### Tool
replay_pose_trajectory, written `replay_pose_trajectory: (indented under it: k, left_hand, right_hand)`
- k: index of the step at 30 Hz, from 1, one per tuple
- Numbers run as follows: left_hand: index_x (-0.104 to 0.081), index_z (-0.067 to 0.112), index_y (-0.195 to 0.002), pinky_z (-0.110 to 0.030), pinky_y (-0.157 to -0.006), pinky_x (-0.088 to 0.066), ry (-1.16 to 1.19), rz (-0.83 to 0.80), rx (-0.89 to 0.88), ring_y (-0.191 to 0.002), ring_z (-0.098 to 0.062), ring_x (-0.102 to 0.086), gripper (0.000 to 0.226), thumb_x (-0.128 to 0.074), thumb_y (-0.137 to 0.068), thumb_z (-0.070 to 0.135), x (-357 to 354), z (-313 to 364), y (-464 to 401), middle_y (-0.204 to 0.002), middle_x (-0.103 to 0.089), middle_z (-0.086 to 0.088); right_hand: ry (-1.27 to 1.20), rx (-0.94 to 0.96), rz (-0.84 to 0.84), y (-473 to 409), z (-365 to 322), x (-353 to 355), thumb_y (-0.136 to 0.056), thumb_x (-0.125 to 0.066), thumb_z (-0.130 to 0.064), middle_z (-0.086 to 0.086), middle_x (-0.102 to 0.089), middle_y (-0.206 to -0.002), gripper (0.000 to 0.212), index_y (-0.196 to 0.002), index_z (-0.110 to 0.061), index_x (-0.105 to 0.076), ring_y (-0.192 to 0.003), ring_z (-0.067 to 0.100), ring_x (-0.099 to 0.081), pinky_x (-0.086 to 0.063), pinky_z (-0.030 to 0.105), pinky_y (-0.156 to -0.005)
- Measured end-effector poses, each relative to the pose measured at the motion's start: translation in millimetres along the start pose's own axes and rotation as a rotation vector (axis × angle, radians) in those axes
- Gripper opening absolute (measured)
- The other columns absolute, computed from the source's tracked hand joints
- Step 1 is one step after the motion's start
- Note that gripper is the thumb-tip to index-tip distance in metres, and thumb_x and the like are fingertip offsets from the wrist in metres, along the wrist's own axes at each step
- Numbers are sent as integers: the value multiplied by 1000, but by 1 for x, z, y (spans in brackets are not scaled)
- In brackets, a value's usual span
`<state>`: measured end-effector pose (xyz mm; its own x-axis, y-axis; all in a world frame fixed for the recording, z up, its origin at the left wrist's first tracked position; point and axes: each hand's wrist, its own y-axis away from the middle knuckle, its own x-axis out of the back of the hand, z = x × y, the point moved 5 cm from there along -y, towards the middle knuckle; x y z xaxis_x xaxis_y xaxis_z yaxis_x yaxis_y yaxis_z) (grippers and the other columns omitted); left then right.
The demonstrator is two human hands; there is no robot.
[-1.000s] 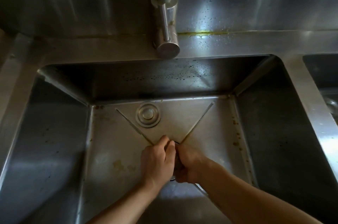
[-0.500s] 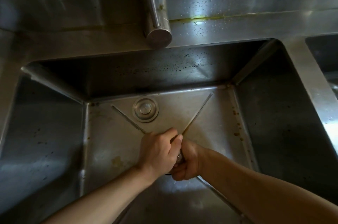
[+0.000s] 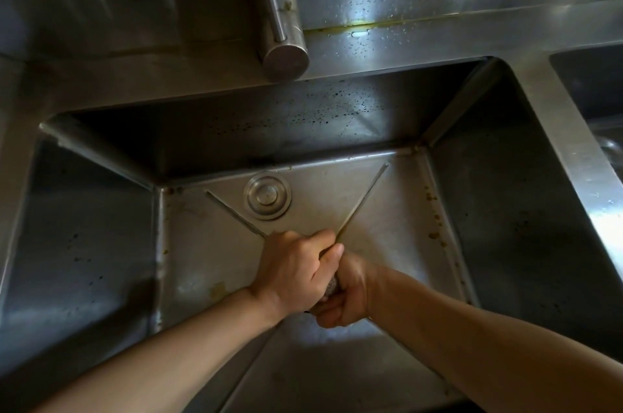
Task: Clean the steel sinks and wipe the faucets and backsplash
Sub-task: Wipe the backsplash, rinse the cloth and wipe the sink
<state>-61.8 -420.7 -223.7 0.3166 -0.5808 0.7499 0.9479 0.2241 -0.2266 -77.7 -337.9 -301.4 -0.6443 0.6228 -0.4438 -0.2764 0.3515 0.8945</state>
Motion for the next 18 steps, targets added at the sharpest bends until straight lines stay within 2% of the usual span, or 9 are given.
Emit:
replay_pose_trajectory:
  k: [5,7,8,10,12,14,15,16,18]
  left_hand:
    - [-51,17,-63,-23,-40,-31,-25,-34,6,-40,-17,-50,34,-42,-92,33,-12,-13,13,-46,-50,0]
    - [-49,19,-66,-24,-43,-34,-51,-54,113,-46,-22,-55,33,-38,-92,37,-19,-22,21,-51,-56,-1]
    - [-46,21,-67,-27,-47,-36,-58,-62,228,-53,-25,-59,33,-36,-93,39,-21,-25,24,-57,-60,-3]
    - [-45,22,-72,-31,-59,-36,-36,-72,572,-75,-30,-61,31,-36,-96,41,-22,-34,27,-76,-66,-8]
    - [-54,17,-80,-32,-68,-40,32,-50,870,-89,-33,-60,33,-42,-96,42,-19,-45,33,-89,-67,-10]
    - [-65,17,-87,-34,-75,-47,259,32,1078,-94,-32,-62,36,-46,-94,47,-12,-53,37,-94,-68,-10]
    - [-67,17,-88,-32,-69,-48,382,76,1163,-92,-35,-63,37,-47,-93,49,-10,-55,39,-93,-69,-12]
    - [-67,17,-89,-28,-57,-44,474,122,1250,-84,-37,-64,39,-48,-93,50,-6,-56,42,-88,-68,-16]
    - [-65,13,-97,-17,-39,-28,580,182,1424,-49,-29,-56,43,-47,-93,52,0,-53,51,-70,-60,-15]
  right_hand:
    - [-1,-12,70,-7,5,2,-92,-31,-25,0,-32,-38,49,-45,-15,-35,-27,9,-26,-22,9,-32]
    - [11,24,91,-10,7,1,-94,-31,-28,-3,-34,-41,44,-51,-17,-37,-32,7,-26,-19,11,-32]
    - [-2,40,103,-10,8,1,-94,-33,-33,-3,-38,-46,41,-57,-18,-40,-36,7,-31,-21,13,-32]
    - [-62,100,149,-6,4,3,-94,-42,-43,0,-51,-63,34,-72,-18,-51,-56,11,-48,-34,16,-39]
    - [-156,187,149,9,-4,2,-93,-45,-46,6,-60,-81,33,-92,-16,-58,-77,19,-57,-48,26,-60]
    - [-248,294,80,25,-15,8,-98,-35,-46,12,-64,-94,42,-109,-13,-58,-91,26,-60,-48,38,-82]
    - [-317,326,19,34,-18,9,-101,-31,-43,14,-64,-105,44,-117,-11,-56,-100,29,-60,-46,42,-92]
    - [-319,313,-14,38,-18,11,-102,-29,-37,16,-61,-117,43,-124,-8,-53,-109,31,-58,-43,42,-100]
    - [-70,235,217,34,-3,17,-101,-36,-21,19,-53,-132,36,-132,-6,-49,-120,35,-51,-41,41,-102]
